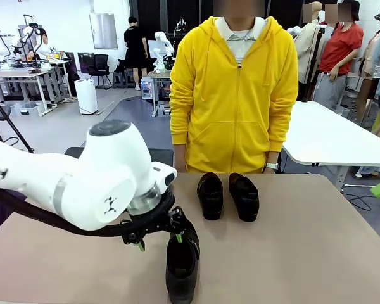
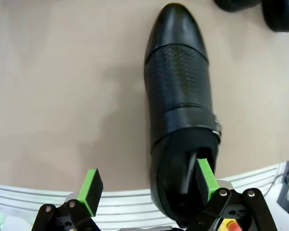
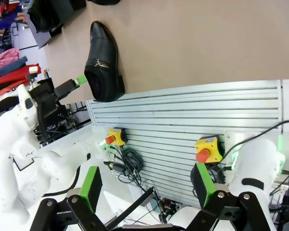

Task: Organize the shoes by placing them on the stand.
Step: Place the Shoe from the middle of the table onto the Shoes Stand.

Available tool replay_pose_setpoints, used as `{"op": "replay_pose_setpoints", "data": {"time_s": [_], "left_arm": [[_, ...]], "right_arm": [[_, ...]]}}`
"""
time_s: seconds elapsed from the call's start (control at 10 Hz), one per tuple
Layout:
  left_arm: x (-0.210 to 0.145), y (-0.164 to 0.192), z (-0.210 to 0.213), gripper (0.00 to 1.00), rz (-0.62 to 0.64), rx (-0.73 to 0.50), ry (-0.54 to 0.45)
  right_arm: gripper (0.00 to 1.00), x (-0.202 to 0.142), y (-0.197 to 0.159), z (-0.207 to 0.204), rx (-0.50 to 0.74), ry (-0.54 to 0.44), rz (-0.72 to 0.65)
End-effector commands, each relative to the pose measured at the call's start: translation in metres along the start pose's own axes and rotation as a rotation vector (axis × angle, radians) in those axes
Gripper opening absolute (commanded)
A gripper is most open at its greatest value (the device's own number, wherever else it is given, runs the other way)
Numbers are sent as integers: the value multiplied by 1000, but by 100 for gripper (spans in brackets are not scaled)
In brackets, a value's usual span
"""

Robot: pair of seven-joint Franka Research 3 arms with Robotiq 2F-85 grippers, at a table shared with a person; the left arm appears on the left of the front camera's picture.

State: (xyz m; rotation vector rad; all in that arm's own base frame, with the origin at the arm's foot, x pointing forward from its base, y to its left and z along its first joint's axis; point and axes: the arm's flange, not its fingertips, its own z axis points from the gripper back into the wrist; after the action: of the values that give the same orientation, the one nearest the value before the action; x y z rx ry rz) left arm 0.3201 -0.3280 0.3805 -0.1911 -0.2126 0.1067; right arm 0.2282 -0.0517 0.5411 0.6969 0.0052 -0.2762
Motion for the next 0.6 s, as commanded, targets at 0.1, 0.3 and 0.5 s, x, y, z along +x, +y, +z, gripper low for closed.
{"op": "replay_pose_setpoints", "data": {"time_s": [0.1, 0.3, 0.5], "left_arm": [[7, -14, -35, 100, 65, 63, 26], [7, -15, -44, 100, 58, 83, 30], [4, -14, -47, 52, 49, 90, 43]], "right_arm": [[100, 0, 3, 2, 12, 5, -3], [100, 0, 3, 2, 12, 5, -3], [100, 0, 3, 2, 12, 5, -3]]}}
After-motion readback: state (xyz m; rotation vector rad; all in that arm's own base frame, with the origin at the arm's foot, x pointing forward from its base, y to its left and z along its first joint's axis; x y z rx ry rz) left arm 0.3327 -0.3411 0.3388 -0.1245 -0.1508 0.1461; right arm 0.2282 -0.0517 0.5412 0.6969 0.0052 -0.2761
